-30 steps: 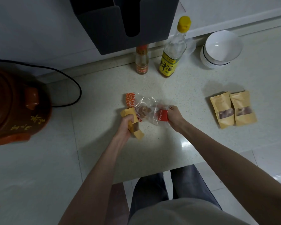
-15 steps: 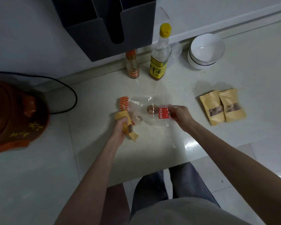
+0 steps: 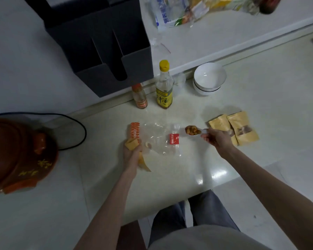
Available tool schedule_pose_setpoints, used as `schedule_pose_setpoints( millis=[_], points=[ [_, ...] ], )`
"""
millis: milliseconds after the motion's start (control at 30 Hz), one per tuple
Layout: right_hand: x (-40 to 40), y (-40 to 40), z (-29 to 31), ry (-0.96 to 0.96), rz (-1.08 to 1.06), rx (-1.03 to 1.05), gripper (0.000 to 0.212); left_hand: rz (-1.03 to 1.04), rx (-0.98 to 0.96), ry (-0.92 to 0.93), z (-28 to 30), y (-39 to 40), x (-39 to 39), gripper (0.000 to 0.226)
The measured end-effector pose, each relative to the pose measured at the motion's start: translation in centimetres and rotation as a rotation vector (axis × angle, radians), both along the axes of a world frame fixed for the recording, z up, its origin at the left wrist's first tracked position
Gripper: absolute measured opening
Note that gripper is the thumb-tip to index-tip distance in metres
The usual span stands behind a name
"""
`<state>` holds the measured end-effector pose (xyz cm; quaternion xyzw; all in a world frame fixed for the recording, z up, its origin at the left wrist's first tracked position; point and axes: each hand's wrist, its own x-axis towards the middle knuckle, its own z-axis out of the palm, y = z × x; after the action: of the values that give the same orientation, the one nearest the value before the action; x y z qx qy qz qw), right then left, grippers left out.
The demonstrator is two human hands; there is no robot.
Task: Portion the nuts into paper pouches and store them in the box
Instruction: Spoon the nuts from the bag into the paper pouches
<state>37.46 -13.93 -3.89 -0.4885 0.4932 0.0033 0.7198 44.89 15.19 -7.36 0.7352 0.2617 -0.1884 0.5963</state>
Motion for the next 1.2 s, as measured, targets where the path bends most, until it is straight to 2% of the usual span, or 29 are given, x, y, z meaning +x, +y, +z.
schedule_pose_setpoints(
  millis=[67, 167, 233, 367, 467, 567, 667, 833, 933, 1067, 1200],
  points=[
    [0.2, -0.5, 1.5, -0.025, 0.009, -0.027, 0.014, 0.007, 0.162, -0.164, 1.5, -1.0, 0.2, 0.048],
    [1.0, -0.5, 4.7, -0.097, 0.081, -0.057, 0.021, -0.062, 0.22, -0.348, 3.8, -2.5, 0.2, 0.063],
    [1.7, 0.0, 7.5, -0.153, 0.155, -0.08, 0.024, -0.192, 0.21, -0.385, 5.0, -3.1, 0.0, 0.064],
    [2.8, 2.0, 13.9, -0.26, 0.344, -0.124, 0.026, -0.369, 0.282, -0.546, 8.0, -3.7, -0.3, 0.047],
    [3.5, 3.8, 18.0, -0.297, 0.458, -0.194, 0.026, -0.461, 0.367, -0.622, 10.5, -4.1, -0.1, 0.055],
    [4.3, 5.6, 20.8, -0.304, 0.509, -0.294, 0.024, -0.492, 0.373, -0.709, 12.3, -4.1, 0.3, 0.063],
    [5.1, 7.2, 22.8, -0.295, 0.587, -0.493, 0.025, -0.497, 0.339, -0.74, 14.0, -4.0, 0.6, 0.067],
    [5.4, 10.0, 25.6, -0.371, 0.835, -1.084, 0.035, -0.483, 0.334, -0.8, 15.5, -4.0, 1.1, 0.066],
    [5.9, 11.0, 26.4, -0.439, 0.945, -1.312, 0.037, -0.447, 0.305, -0.815, 15.8, -3.9, 1.4, 0.067],
    [6.3, 11.1, 26.5, -0.503, 0.912, -1.28, 0.035, -0.418, 0.241, -0.75, 15.7, -3.7, 2.0, 0.072],
    [7.1, 10.3, 25.0, -0.486, 0.705, -1.0, 0.032, -0.391, 0.17, -0.629, 14.0, -3.4, 2.5, 0.065]
  ],
)
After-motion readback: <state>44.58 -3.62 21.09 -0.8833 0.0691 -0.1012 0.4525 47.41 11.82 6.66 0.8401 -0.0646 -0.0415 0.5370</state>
